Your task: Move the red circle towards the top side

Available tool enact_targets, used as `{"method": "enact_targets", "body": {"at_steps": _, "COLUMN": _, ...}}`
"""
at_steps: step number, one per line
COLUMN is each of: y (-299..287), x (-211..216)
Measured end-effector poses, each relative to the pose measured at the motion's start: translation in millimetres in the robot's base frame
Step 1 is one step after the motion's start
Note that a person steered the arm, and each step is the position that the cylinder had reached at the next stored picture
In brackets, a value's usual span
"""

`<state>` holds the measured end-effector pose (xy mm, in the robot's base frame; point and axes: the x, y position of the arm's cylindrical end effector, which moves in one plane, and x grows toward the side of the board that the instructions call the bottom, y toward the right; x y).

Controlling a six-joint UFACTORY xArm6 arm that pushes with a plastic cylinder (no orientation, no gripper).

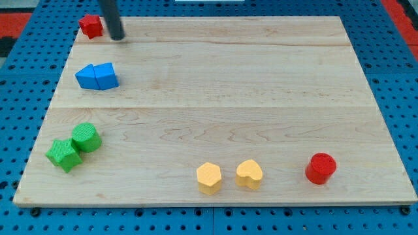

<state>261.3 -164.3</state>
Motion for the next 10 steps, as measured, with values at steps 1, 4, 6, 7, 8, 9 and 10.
{"method": "enact_targets", "body": {"at_steps": 1, "y": 76.8, "x": 43.4}}
{"method": "enact_targets", "body": {"at_steps": 4, "y": 293.2, "x": 187.8}}
{"method": "enact_targets", "body": {"at_steps": 6, "y": 403.7, "x": 301.6}}
{"method": "enact_targets", "body": {"at_steps": 7, "y": 366.0, "x": 337.0}}
{"method": "enact_targets", "body": {"at_steps": 8, "y": 303.6, "x": 326.5}}
{"method": "enact_targets", "body": {"at_steps": 9, "y": 247.8, "x": 298.6}}
{"method": "enact_targets", "body": {"at_steps": 10, "y": 245.9, "x": 283.9}}
